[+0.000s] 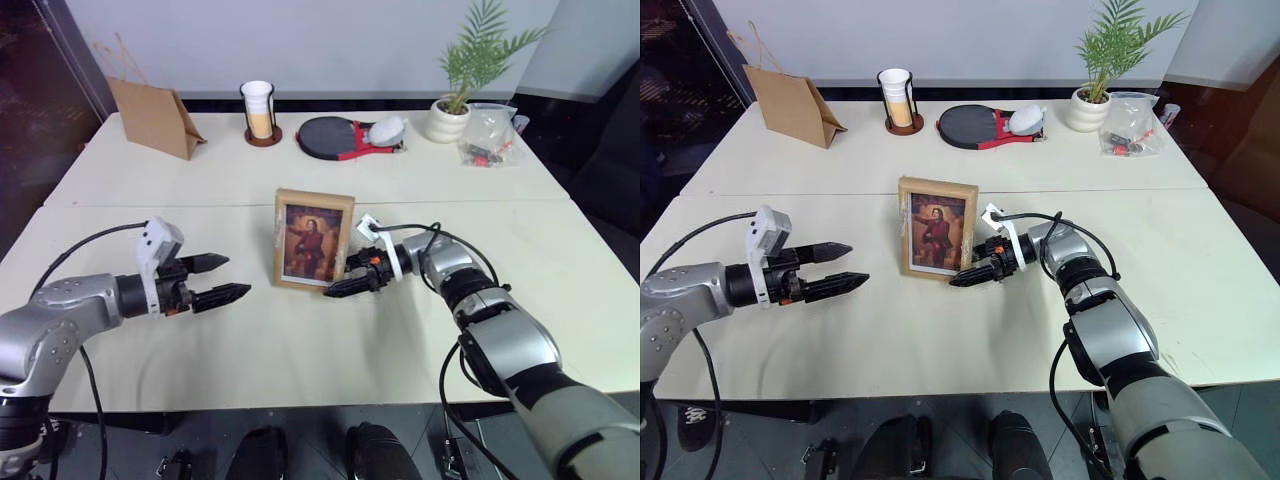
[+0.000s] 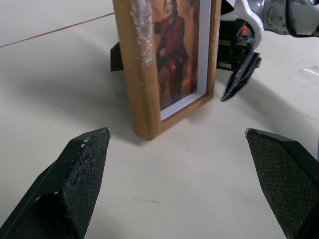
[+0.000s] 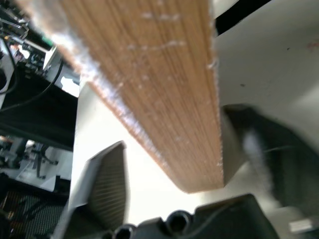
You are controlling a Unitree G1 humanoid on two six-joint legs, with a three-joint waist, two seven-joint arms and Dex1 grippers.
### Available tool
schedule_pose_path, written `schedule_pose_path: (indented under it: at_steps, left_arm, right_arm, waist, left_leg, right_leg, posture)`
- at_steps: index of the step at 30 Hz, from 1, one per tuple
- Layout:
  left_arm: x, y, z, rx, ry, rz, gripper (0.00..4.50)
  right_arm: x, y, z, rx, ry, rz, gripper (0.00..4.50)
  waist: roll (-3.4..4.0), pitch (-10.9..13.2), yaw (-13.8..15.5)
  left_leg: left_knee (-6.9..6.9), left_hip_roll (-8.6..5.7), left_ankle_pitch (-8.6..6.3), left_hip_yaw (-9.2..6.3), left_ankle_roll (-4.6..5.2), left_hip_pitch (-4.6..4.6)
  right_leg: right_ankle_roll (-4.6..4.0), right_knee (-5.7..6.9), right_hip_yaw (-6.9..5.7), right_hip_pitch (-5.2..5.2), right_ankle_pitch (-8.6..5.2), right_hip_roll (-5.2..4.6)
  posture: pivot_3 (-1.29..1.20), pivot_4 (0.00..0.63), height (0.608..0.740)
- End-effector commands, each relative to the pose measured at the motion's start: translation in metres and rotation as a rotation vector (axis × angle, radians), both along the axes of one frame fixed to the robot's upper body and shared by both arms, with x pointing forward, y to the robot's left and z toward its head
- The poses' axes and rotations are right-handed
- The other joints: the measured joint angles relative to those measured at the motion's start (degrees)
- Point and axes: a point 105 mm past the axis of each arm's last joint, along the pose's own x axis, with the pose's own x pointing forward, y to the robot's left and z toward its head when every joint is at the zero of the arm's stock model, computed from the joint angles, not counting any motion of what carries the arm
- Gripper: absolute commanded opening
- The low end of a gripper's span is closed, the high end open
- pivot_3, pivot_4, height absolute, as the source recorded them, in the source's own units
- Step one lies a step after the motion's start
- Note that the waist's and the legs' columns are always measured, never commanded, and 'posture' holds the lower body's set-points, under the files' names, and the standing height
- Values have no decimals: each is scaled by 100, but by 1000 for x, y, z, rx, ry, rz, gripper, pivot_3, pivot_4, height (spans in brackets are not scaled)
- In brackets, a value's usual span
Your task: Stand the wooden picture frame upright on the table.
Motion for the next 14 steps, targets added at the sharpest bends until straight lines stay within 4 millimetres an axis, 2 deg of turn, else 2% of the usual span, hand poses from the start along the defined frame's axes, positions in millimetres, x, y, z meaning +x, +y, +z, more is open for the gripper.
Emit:
schedule_pose_path:
  at_steps: [1, 3, 6, 9, 10, 12, 14]
  left_arm:
    - [0, 3, 12, 37, -50, -13, 4500]
    - [0, 4, 16, 40, -62, -24, 4500]
    - [-1, 5, 21, 32, -76, -33, 4500]
    - [-3, 5, 23, 42, -90, -41, 4500]
    - [-5, 5, 23, 46, -91, -44, 4500]
    - [-8, 5, 22, 48, -86, -46, 4500]
    - [-13, 6, 21, 48, -80, -50, 4500]
  right_arm:
    - [9, -27, 8, -78, -140, -53, 4458]
    - [11, -55, 12, -160, -248, -100, 4458]
    - [3, -84, 40, -143, -332, -177, 4458]
    - [-18, -99, 71, -144, -444, -227, 4458]
    - [-29, -103, 87, -136, -485, -248, 4458]
    - [-46, -107, 106, -131, -530, -283, 4458]
    - [-56, -107, 116, -135, -559, -320, 4458]
  waist:
    - [0, 0, 19]
    - [0, 0, 65]
    - [1, 1, 68]
    - [3, 2, 5]
    - [5, 3, 2]
    - [11, 5, -3]
    - [11, 5, -3]
  left_leg:
    - [0, 0, 0, 0, 0, 0]
    - [0, -3, 0, -2, 0, -1]
    - [2, -11, -4, -2, 6, -8]
    - [2, -7, -6, 2, 10, -6]
    - [0, -4, -6, 2, 10, -6]
    - [-5, 2, -6, 2, 10, -1]
    - [-4, 9, -6, 1, 10, 2]
  right_leg:
    - [0, 0, 0, 0, 0, 0]
    - [0, -2, -3, 1, 0, -4]
    - [0, -9, -5, 1, -1, -14]
    - [0, -9, -1, 0, -1, -13]
    - [1, -8, 2, -1, -1, -9]
    - [1, -3, 7, -5, -1, 2]
    - [1, -1, 10, -5, -1, 12]
  posture:
    - [0, 150, 740]
    - [0, 150, 740]
    - [0, 150, 740]
    - [0, 150, 740]
    - [0, 150, 740]
    - [0, 150, 740]
    - [0, 150, 740]
